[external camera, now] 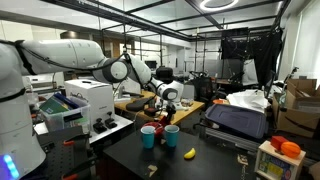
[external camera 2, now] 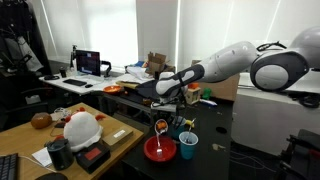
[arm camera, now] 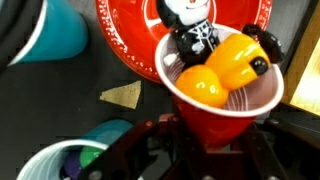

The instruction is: Pick the blue cup and pour some of its contents in the bowl

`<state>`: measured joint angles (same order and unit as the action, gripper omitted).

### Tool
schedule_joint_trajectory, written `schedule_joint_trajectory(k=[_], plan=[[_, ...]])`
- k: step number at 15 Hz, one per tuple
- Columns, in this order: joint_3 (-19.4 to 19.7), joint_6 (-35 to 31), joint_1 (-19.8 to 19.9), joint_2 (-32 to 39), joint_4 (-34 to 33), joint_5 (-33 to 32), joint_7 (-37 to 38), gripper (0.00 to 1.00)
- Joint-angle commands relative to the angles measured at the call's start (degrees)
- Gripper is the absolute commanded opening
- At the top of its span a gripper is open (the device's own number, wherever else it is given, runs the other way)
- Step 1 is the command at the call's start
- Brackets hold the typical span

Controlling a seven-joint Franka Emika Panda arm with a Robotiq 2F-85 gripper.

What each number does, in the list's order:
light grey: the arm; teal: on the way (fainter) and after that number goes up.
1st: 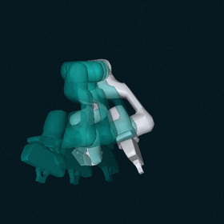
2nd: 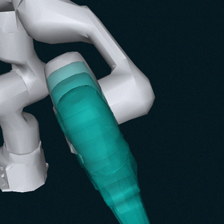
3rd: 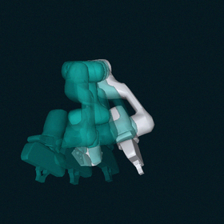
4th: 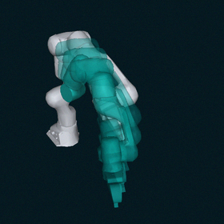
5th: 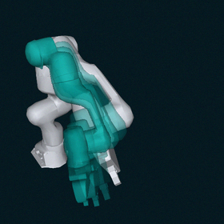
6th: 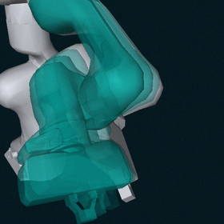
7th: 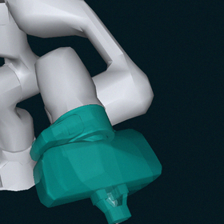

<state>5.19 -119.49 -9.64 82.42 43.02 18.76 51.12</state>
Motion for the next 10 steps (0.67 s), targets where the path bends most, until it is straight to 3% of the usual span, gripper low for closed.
schedule_joint_trajectory(k=[1,10], plan=[[2.39,-1.75,-1.57,-1.67,2.49,-1.15,2.73,0.08],[6.62,-7.08,-4.08,-2.71,5.96,-1.2,2.95,0.08]])
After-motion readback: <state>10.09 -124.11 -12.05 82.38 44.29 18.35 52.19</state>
